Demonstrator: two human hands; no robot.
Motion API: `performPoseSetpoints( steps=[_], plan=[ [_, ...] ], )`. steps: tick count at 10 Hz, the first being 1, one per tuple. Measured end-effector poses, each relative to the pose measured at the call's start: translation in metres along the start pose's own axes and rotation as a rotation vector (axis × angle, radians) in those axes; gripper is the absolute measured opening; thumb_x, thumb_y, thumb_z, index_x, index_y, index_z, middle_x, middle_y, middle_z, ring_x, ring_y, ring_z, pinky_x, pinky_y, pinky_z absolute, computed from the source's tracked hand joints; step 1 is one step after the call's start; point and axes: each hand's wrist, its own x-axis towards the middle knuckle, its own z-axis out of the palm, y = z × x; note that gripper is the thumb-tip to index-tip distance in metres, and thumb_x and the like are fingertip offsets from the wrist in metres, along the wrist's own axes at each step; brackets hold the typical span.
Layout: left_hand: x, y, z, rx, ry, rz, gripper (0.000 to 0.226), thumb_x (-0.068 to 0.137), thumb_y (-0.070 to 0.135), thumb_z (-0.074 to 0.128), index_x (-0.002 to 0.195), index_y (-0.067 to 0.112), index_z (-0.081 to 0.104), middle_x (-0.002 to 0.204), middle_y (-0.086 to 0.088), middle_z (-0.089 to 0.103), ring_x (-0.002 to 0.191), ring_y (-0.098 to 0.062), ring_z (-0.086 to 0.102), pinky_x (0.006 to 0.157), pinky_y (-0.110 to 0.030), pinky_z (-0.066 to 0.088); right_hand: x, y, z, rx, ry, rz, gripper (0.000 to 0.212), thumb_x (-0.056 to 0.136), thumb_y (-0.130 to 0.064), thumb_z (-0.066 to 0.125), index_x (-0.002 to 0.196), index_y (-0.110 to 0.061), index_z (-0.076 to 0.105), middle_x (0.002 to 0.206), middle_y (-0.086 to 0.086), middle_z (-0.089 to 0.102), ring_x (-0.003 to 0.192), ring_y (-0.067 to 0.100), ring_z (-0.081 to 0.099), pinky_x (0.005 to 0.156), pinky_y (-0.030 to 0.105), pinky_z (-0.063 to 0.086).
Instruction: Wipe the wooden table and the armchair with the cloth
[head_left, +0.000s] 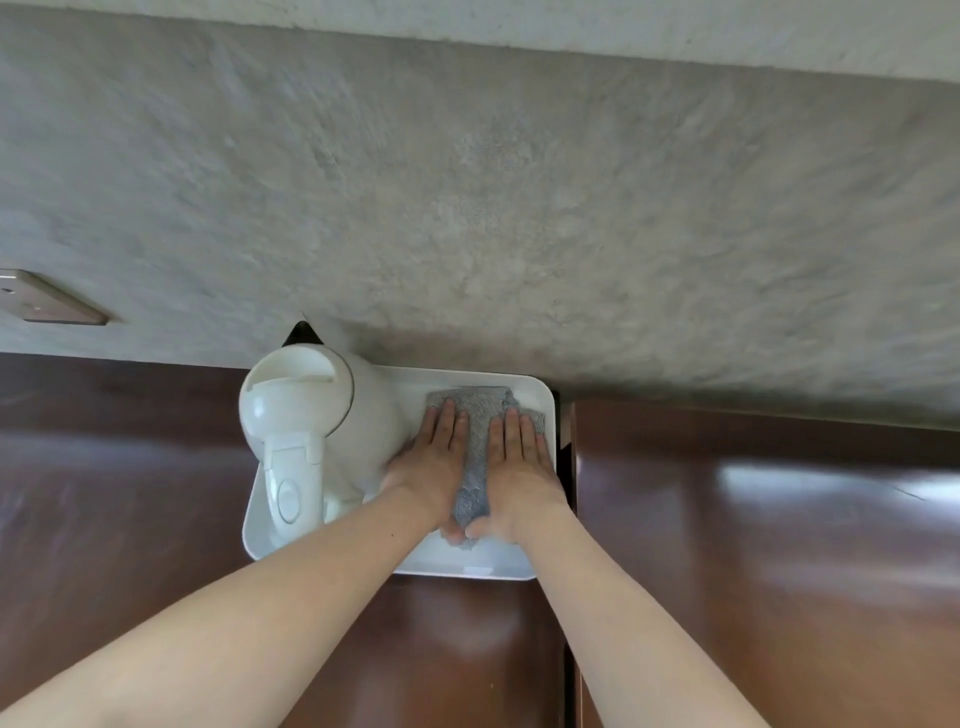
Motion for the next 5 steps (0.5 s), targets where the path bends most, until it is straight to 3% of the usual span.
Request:
performPoseSetpoints(
  steps=[2,3,4,5],
  plan=[
    [0.001,0.002,0.000,0.054,0.029,-0.017,0.155,0.064,0.057,0.088,0.152,0.003,-0.027,0.164,-0.013,-0.027,0.152,-0.030,-0.025,0.127,-0.037,0.004,-0.004,0.000,-0.005,-0.033,0.004,-0.008,0.148,0.069,-0.064,0.080,0.151,0.002,-0.025,0.161,0.021,-0.028,0.149,0.034,-0.026,0.123,0.041,-0.014],
    [-0.012,0.002,-0.002,-0.025,0.058,-0.030,0.144,0.070,0.050,0.085,0.155,0.003,-0.022,0.166,-0.010,-0.023,0.154,-0.025,-0.020,0.127,-0.036,0.009,-0.019,-0.003,-0.009,-0.036,0.043,-0.028,0.130,0.081,-0.052,0.075,0.153,0.001,-0.020,0.163,0.020,-0.023,0.151,0.032,-0.021,0.124,0.040,-0.010],
    [-0.040,-0.002,-0.010,-0.109,0.101,-0.058,0.132,0.077,0.041,0.084,0.158,0.006,-0.014,0.169,-0.007,-0.014,0.156,-0.022,-0.008,0.125,-0.035,0.018,-0.039,-0.004,-0.014,0.012,0.150,-0.059,0.092,0.102,-0.040,0.049,0.154,0.002,-0.014,0.165,0.020,-0.017,0.153,0.031,-0.015,0.125,0.039,-0.008],
    [-0.076,-0.003,-0.025,-0.131,0.126,-0.010,0.126,0.080,0.038,0.083,0.159,0.008,-0.010,0.169,-0.005,-0.014,0.156,-0.021,-0.005,0.123,-0.032,0.021,-0.067,-0.002,-0.025,0.025,0.183,-0.098,0.080,0.106,-0.041,0.036,0.156,0.001,-0.010,0.166,0.018,-0.012,0.154,0.030,-0.011,0.125,0.038,-0.005]
  ],
)
